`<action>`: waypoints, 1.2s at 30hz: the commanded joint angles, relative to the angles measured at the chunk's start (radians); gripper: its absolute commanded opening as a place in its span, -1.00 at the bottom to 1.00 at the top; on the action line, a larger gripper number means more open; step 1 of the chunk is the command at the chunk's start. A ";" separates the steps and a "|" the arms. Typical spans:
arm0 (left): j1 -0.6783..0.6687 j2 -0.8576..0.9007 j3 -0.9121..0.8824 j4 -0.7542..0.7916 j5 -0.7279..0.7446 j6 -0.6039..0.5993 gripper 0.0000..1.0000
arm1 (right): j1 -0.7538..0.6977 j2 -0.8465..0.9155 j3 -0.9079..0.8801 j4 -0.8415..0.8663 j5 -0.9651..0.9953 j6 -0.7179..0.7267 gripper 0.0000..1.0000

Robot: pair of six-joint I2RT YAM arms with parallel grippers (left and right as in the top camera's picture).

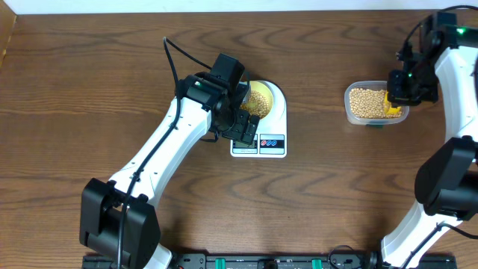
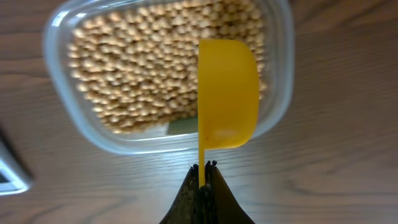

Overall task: Scoop item into bowl and weigh 50g on scale
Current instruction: 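Drag the scoop through the soybeans and lift it out, then carry the filled scoop left over the yellow bowl, right gripper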

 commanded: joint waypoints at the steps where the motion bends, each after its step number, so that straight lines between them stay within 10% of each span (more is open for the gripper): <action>1: 0.003 0.008 -0.002 -0.002 -0.002 -0.006 0.96 | 0.029 -0.007 0.018 0.002 0.159 0.007 -0.98; 13: 0.003 0.008 -0.002 -0.002 -0.002 -0.006 0.96 | 0.062 -0.007 0.045 0.079 0.168 0.003 -0.98; 27: 0.003 0.008 -0.002 -0.002 -0.002 -0.006 0.96 | 0.193 -0.007 0.168 0.357 -0.441 -0.298 -0.98; 36: 0.003 0.008 -0.002 -0.002 -0.002 -0.006 0.96 | 0.304 -0.007 0.168 0.498 -0.476 -0.298 -0.98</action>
